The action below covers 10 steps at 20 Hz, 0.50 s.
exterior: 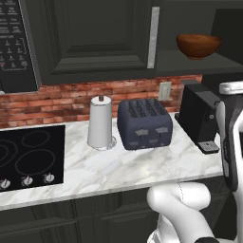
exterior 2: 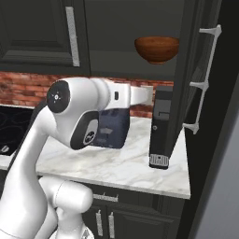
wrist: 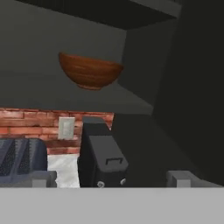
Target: Move the bowls from the cabinet to the plates on the dining table.
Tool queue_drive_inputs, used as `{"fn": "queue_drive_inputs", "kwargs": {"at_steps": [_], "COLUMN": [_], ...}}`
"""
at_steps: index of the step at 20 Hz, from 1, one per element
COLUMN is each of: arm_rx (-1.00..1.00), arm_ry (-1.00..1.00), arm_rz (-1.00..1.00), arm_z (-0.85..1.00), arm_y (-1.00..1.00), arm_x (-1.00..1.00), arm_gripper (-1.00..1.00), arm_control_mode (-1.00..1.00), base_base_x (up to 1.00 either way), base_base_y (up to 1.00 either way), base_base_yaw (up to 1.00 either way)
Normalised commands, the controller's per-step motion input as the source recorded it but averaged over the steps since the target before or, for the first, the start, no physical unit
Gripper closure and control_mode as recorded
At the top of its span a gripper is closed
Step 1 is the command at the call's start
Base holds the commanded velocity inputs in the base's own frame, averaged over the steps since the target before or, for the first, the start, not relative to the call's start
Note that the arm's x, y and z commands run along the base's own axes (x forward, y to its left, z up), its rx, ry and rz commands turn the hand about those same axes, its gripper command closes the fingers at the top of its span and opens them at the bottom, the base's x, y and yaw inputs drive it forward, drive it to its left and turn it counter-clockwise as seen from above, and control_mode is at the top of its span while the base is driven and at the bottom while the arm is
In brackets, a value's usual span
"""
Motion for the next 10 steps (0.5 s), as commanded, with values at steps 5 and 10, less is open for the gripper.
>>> {"fn": "queue_drive_inputs", "kwargs": {"at_steps": [5,10], "arm_rx": [0.17,0.14], "arm_ry": [-0.12,-0.10], "arm_rz": [0.09,0.11], "arm_z": [0.09,0.18], "arm_y": [0.27,0.31], "arm_x": [0.00,0.00], "arm_gripper": [-1.00,-1.00], "arm_control_mode": [-1.00,-1.00], "base_base_x": [0.00,0.00], "base_base_y": [0.00,0.00], "base_base_yaw": [0.00,0.00]}}
